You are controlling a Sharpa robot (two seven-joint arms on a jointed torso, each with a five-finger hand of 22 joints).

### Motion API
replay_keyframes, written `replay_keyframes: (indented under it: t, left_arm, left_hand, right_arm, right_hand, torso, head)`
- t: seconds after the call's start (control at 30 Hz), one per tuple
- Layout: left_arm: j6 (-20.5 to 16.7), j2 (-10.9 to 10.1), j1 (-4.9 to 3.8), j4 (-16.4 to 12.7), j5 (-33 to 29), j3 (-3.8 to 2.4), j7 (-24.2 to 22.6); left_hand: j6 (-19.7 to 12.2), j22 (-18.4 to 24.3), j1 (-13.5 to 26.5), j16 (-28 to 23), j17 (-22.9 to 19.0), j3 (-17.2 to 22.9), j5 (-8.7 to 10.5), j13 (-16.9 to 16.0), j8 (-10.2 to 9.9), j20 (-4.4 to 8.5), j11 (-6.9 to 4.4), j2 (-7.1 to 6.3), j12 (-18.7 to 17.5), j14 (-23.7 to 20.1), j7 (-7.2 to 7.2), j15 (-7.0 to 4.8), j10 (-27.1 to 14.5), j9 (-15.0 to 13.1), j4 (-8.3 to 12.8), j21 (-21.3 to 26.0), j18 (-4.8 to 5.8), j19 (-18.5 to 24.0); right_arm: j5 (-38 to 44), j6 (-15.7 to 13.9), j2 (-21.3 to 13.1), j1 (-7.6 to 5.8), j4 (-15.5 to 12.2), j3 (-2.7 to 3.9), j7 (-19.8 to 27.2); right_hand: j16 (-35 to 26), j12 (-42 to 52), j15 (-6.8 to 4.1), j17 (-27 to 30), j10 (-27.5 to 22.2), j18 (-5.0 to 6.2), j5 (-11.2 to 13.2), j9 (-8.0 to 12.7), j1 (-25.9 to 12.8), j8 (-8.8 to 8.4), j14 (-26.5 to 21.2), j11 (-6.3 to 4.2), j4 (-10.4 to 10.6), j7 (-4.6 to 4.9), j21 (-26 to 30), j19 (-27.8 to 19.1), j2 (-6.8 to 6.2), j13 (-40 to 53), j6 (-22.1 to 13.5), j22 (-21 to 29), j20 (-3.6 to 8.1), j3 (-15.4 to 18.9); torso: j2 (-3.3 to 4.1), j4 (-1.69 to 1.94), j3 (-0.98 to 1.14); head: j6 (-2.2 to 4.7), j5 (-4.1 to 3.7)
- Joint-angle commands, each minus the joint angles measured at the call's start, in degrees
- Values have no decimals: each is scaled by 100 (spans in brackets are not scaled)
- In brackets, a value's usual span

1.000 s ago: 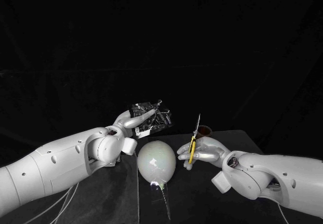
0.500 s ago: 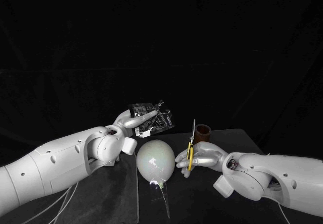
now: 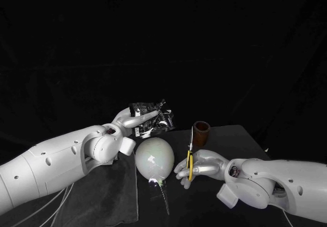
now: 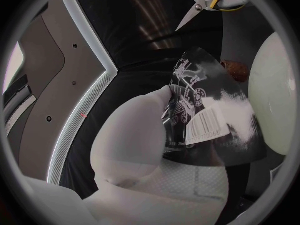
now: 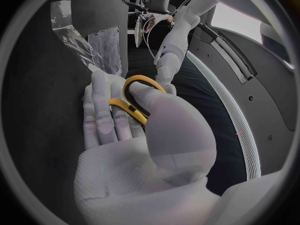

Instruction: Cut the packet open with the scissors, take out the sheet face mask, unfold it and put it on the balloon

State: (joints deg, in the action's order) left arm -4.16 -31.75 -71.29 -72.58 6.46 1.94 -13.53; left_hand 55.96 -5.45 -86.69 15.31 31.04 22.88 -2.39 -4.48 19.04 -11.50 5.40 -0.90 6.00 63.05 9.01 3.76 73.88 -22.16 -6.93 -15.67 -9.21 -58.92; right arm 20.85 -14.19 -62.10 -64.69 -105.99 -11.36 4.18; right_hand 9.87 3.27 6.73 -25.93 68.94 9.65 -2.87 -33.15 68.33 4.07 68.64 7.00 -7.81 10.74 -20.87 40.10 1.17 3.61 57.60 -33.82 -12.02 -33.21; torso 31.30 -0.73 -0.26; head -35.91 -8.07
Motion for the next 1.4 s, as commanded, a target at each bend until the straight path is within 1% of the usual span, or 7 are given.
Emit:
replay_keyframes:
  t: [0.03,0.43,0.77,1.07,1.1,1.23,1.4]
  left_arm:
    - [279,7,-11,-32,352,-8,-71]
    - [459,63,-10,-57,680,-8,-111]
    - [478,81,-5,-25,673,-6,-121]
    - [322,56,0,10,345,-5,-155]
    - [305,51,0,14,314,-5,-158]
    - [238,29,0,27,202,-5,-171]
    - [182,-2,2,31,90,-5,-179]
  left_hand:
    - [23,-22,54,45,26,96,-39,-15,7,32,-29,11,41,61,-45,-20,72,-6,143,-42,-106,-28]
    - [40,-67,86,108,63,98,-38,-22,19,58,-56,36,81,114,-71,-51,123,-15,197,-120,-112,-59]
    - [44,-83,100,128,75,99,-38,-24,23,67,-64,45,94,130,-78,-60,140,-18,211,-147,-112,-67]
    - [46,-100,117,150,87,97,-38,-26,25,77,-72,52,109,147,-83,-69,161,-22,224,-177,-112,-76]
    - [47,-108,122,159,93,97,-38,-26,26,81,-75,52,115,154,-86,-73,168,-23,231,-190,-112,-79]
    - [48,-112,126,164,95,97,-38,-26,27,83,-77,54,118,157,-87,-75,172,-24,234,-196,-112,-81]
    - [48,-112,126,164,95,97,-38,-26,27,83,-77,54,118,157,-87,-75,172,-24,234,-196,-112,-81]
  right_arm:
    - [-109,119,-40,61,-86,0,62]
    - [-403,280,-171,221,-247,-3,377]
    - [-926,78,-248,247,-332,-3,774]
    - [-1340,-545,-286,258,-299,-3,911]
    - [-1354,-605,-288,260,-293,-3,914]
    - [-1391,-926,-292,266,-266,-3,921]
    - [-1408,-1222,-298,271,-238,-3,909]
  right_hand:
    - [-10,34,-165,-3,364,88,13,32,-289,-33,-145,-6,174,9,133,59,-350,5,-126,136,-63,200]
    - [-116,94,-75,-15,385,99,12,146,-727,53,-360,57,583,48,731,118,-1037,46,-232,709,-184,1010]
    - [781,1334,-542,-890,1292,107,-189,-752,-456,1177,353,-499,749,-530,1027,869,-936,898,372,1220,55,1321]
    - [2658,4962,-884,-2638,823,71,-57,-3496,-286,3740,457,-829,1145,-901,542,2074,-856,3869,-159,1151,576,1928]
    - [2954,5557,-946,-2823,1005,94,-25,-4035,-222,4730,608,-884,1152,-940,445,2187,-858,4486,440,1099,625,1990]
    - [4107,6787,-1080,-3574,1433,97,-14,-4760,-141,6131,1111,-1011,1215,-1078,201,2436,-794,5910,1328,957,774,2120]
    - [4973,7330,-1208,-4173,1667,96,-5,-5034,-42,6778,1469,-1125,1211,-1184,4,2673,-700,6608,1838,848,856,2118]
  torso:
    - [1,-4,0]
    - [-4,-8,12]
    - [7,-5,12]
    - [0,5,5]
    - [0,5,5]
    - [0,11,4]
    - [2,11,1]
  head:
    - [-77,-47]
    - [-240,-180]
    - [-320,-259]
    - [-362,-291]
    - [-364,-294]
    - [-369,-308]
    - [-370,-316]
